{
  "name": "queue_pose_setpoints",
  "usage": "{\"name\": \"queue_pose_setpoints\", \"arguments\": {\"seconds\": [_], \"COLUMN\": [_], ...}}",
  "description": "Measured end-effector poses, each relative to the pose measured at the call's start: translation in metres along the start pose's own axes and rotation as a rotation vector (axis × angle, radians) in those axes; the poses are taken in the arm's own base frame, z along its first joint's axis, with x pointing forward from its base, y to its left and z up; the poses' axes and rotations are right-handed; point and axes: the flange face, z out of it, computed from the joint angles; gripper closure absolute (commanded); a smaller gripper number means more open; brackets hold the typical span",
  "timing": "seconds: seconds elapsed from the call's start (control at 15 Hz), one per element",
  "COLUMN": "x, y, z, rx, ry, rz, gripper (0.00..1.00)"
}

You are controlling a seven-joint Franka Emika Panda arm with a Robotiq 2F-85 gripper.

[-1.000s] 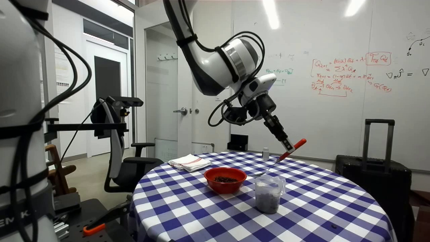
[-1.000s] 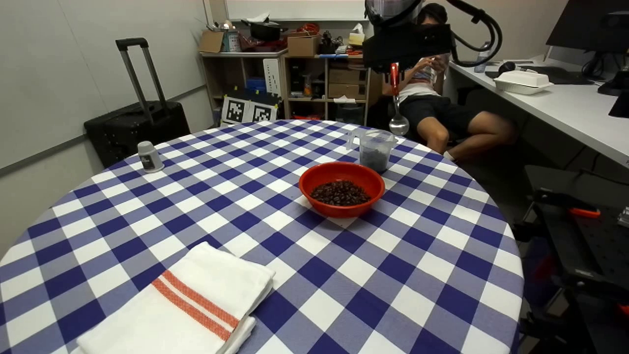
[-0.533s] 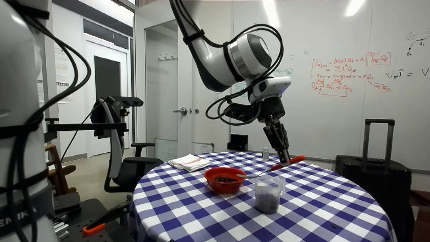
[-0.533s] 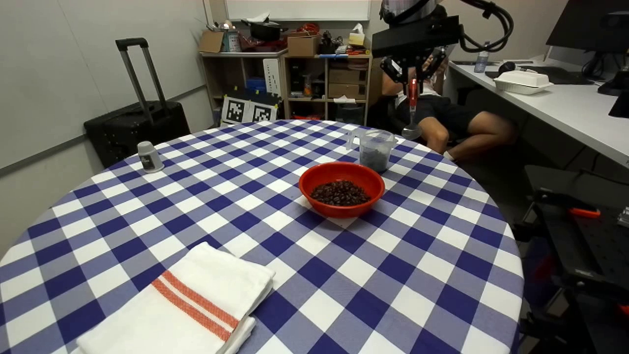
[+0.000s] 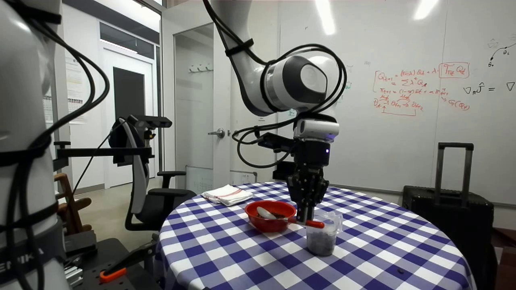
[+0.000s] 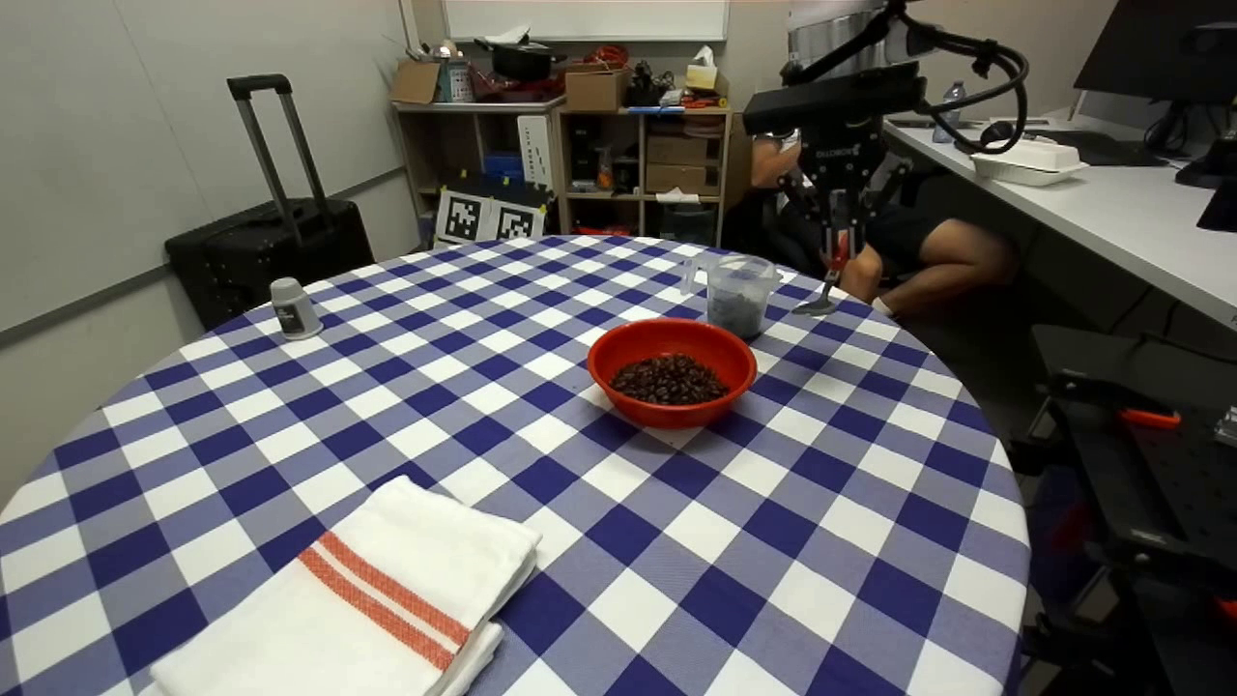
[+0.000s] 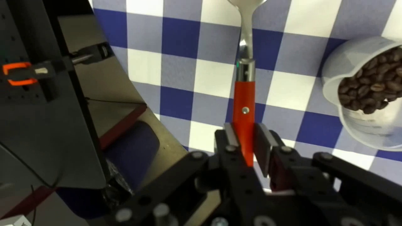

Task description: Use the spoon to scoop beams and transfer them to the jug

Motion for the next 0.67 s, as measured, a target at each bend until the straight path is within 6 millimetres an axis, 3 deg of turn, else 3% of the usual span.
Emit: {"name": "queue_pose_setpoints", "arguments": {"seconds": [0.33,0.67], "x": [0.007,0.001], "y": [0.014,0.013], "z": [0.038,0.073], "rx": [-0.021,-0.007], "ry": [-0.059,-0.07], "rz": [0.032,-0.002], "gripper": [0.92,0.93]}}
